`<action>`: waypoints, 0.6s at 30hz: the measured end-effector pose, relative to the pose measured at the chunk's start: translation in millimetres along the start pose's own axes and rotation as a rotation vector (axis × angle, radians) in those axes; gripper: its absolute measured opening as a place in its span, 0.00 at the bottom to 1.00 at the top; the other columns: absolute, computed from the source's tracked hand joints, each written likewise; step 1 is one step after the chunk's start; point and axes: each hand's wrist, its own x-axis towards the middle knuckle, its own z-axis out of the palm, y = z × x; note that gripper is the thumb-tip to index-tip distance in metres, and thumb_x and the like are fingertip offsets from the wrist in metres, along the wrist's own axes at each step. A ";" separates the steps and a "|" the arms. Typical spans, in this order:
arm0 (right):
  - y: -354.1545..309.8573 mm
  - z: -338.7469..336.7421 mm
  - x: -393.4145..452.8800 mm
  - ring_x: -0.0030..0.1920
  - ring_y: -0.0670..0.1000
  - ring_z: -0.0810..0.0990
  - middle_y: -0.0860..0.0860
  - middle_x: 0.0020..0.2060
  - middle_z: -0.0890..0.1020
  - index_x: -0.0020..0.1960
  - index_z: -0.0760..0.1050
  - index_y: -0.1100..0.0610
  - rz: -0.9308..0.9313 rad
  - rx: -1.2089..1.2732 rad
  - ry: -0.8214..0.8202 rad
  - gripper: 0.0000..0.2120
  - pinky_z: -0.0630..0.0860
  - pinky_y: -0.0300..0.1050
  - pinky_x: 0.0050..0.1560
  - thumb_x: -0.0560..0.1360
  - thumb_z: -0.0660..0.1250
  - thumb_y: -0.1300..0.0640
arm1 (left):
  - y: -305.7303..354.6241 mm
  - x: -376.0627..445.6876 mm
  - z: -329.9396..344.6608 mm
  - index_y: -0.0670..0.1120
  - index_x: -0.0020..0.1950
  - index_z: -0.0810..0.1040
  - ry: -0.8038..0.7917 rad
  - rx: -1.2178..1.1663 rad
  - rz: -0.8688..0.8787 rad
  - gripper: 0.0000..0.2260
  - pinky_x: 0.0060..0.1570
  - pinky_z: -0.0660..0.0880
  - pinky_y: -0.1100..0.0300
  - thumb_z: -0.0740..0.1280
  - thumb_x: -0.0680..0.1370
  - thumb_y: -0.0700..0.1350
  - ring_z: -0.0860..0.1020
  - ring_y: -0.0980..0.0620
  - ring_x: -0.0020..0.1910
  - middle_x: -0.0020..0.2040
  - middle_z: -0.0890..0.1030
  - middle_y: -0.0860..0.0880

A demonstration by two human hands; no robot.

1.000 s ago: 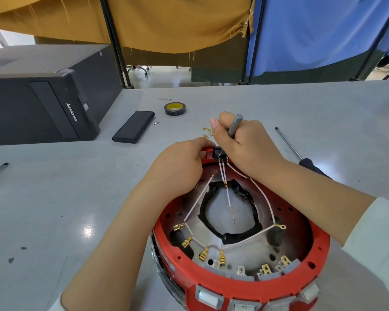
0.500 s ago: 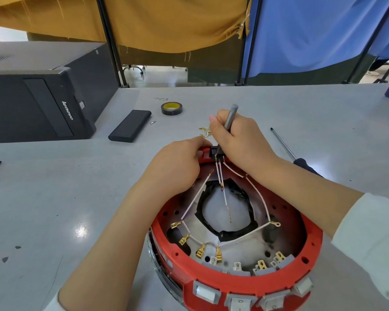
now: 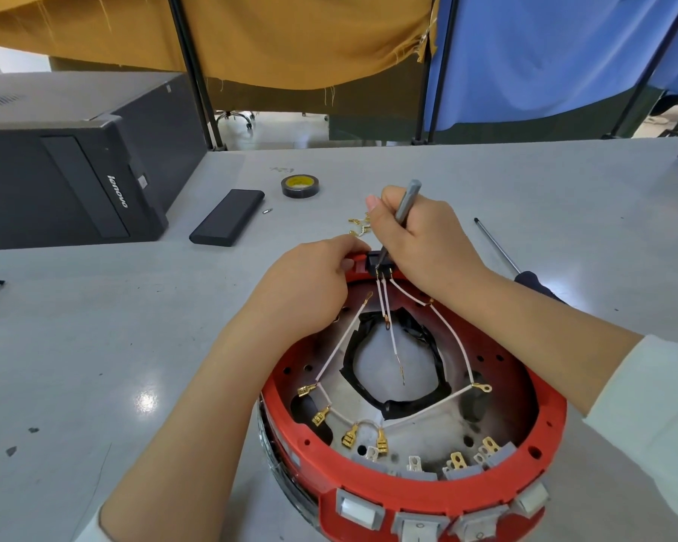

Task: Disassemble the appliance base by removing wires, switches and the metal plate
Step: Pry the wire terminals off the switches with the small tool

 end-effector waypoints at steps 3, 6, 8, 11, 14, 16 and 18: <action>-1.0 0.3 0.1 0.27 0.45 0.66 0.46 0.24 0.63 0.31 0.58 0.51 -0.002 -0.007 -0.014 0.20 0.62 0.37 0.29 0.81 0.58 0.53 | -0.3 1.2 -0.2 0.55 0.65 0.72 0.002 0.008 0.002 0.16 0.56 0.71 0.52 0.55 0.81 0.42 0.74 0.48 0.58 0.59 0.79 0.49; -1.4 1.1 6.4 0.26 0.45 0.64 0.47 0.25 0.64 0.30 0.58 0.52 0.083 -0.013 -0.021 0.20 0.62 0.39 0.29 0.80 0.58 0.54 | -0.4 1.1 0.3 0.55 0.65 0.72 0.007 0.004 -0.005 0.16 0.55 0.71 0.54 0.55 0.81 0.42 0.74 0.48 0.58 0.59 0.78 0.49; -1.7 1.3 11.8 0.26 0.45 0.63 0.48 0.25 0.63 0.30 0.58 0.53 0.159 -0.018 -0.036 0.20 0.62 0.43 0.30 0.79 0.58 0.55 | -0.3 1.1 0.5 0.55 0.65 0.72 0.007 0.005 -0.010 0.16 0.55 0.70 0.54 0.55 0.81 0.42 0.74 0.47 0.58 0.59 0.78 0.49; -1.8 0.5 17.4 0.25 0.47 0.64 0.47 0.23 0.63 0.28 0.58 0.54 0.215 0.010 -0.073 0.20 0.63 0.44 0.31 0.78 0.58 0.56 | -0.2 1.3 0.5 0.55 0.65 0.72 0.004 0.007 -0.014 0.16 0.54 0.70 0.55 0.55 0.81 0.42 0.74 0.47 0.58 0.60 0.78 0.49; -0.6 1.4 18.8 0.26 0.48 0.65 0.47 0.23 0.63 0.28 0.59 0.53 0.230 0.028 -0.086 0.20 0.65 0.44 0.32 0.78 0.58 0.57 | -0.3 1.5 0.7 0.55 0.65 0.72 0.002 0.010 -0.015 0.16 0.53 0.70 0.56 0.55 0.81 0.41 0.74 0.48 0.57 0.59 0.78 0.49; 1.1 1.4 15.1 0.24 0.45 0.65 0.47 0.23 0.64 0.28 0.59 0.53 0.198 0.017 -0.047 0.21 0.63 0.41 0.30 0.79 0.58 0.56 | -0.4 1.3 0.9 0.56 0.65 0.72 0.004 0.009 -0.017 0.16 0.54 0.71 0.55 0.55 0.81 0.42 0.74 0.48 0.57 0.59 0.78 0.49; 2.5 0.2 8.8 0.24 0.45 0.66 0.48 0.23 0.64 0.29 0.58 0.52 0.129 0.006 -0.002 0.21 0.61 0.36 0.27 0.79 0.58 0.55 | -0.5 0.9 0.8 0.56 0.65 0.72 0.010 0.009 -0.013 0.16 0.55 0.71 0.54 0.55 0.81 0.42 0.74 0.48 0.57 0.59 0.79 0.49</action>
